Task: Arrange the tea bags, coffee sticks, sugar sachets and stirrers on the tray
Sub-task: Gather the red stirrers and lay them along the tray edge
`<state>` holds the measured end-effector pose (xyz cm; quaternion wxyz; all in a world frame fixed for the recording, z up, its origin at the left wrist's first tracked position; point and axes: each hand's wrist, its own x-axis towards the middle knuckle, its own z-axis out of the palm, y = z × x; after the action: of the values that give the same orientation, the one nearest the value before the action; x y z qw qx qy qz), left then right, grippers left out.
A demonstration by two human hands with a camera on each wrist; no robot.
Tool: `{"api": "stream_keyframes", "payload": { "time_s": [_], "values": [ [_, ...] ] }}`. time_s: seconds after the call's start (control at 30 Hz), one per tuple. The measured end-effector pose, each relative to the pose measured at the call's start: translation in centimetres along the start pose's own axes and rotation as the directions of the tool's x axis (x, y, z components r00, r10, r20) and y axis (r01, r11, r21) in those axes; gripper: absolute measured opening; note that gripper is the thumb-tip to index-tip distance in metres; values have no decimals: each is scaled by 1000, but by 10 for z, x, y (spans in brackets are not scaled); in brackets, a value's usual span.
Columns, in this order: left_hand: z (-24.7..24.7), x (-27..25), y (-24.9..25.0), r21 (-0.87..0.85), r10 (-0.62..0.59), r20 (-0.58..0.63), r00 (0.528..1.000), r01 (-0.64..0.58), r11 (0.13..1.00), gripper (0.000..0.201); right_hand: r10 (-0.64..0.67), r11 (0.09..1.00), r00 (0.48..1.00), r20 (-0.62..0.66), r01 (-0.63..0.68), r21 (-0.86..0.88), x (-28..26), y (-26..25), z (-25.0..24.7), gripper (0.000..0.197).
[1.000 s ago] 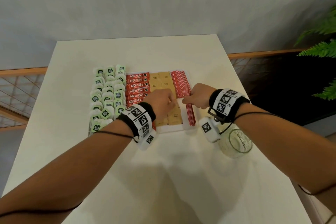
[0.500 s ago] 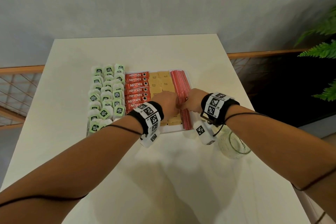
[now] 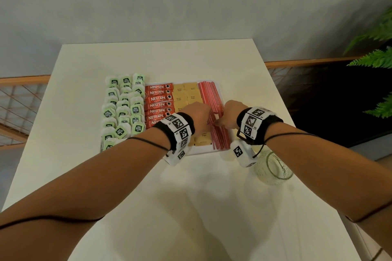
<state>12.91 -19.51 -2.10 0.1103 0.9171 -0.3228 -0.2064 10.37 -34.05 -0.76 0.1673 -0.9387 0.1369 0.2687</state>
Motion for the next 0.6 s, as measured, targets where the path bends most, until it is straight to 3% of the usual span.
{"api": "stream_keyframes", "payload": {
  "time_s": [0.3, 0.6],
  "values": [
    [1, 8, 5, 40, 33, 17, 999, -33, 999, 29, 10, 999, 1000, -3, -10, 41, -6, 2, -5, 24],
    [6, 13, 5, 58, 25, -19, 1000, -24, 998, 28, -59, 987, 994, -92, 44, -153, -14, 6, -7, 29]
  ]
}}
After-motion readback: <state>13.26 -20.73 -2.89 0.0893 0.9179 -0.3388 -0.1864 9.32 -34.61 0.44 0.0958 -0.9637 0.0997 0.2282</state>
